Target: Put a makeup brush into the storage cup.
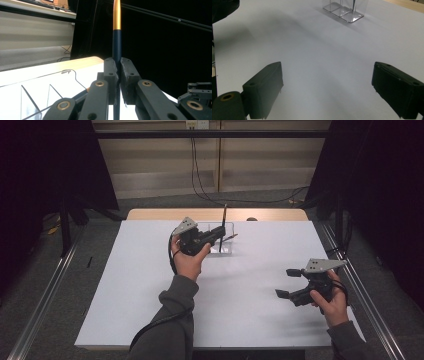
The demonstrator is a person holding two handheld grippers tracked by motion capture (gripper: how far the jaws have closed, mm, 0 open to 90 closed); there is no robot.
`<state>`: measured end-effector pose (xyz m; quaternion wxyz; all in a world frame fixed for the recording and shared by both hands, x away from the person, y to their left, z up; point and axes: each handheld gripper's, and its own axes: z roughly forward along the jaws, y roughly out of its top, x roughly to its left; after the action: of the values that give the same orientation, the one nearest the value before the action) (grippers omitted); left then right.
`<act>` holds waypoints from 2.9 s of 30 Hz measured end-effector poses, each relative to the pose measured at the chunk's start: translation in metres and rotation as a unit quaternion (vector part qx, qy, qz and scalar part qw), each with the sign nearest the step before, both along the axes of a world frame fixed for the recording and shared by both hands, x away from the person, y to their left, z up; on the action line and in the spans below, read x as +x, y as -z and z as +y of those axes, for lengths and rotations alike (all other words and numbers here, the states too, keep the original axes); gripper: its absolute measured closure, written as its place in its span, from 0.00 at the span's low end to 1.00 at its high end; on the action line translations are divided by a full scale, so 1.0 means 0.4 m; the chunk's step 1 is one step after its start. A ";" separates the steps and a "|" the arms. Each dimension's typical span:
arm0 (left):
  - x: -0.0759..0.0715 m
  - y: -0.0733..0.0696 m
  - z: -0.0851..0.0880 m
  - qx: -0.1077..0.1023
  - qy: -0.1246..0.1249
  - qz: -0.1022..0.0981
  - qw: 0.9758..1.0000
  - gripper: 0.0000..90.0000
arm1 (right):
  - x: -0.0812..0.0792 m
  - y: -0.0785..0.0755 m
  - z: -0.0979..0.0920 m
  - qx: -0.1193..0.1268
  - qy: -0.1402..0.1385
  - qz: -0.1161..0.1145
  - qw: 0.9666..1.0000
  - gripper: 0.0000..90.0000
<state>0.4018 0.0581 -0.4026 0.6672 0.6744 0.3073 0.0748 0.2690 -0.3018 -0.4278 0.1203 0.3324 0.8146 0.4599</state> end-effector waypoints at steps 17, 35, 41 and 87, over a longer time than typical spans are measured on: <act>0.027 -0.009 -0.008 -0.013 -0.015 -0.005 1.000 0.93 | 0.000 -0.001 -0.004 0.003 0.002 -0.003 1.000 0.10; 0.056 -0.013 -0.021 -0.008 -0.020 -0.013 1.000 0.93 | 0.000 -0.001 -0.004 0.004 0.001 -0.002 1.000 0.10; 0.065 -0.008 -0.032 -0.015 -0.029 -0.009 0.999 0.93 | 0.000 -0.001 -0.005 0.005 0.002 -0.003 1.000 0.10; 0.147 0.033 -0.078 0.011 -0.063 -0.005 0.998 0.93 | 0.000 -0.003 -0.015 0.014 0.000 -0.007 1.000 0.10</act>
<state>0.4607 0.0269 -0.4157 0.6550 0.6608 0.3452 0.1235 0.2689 -0.3076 -0.4267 0.1209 0.3308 0.8072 0.4737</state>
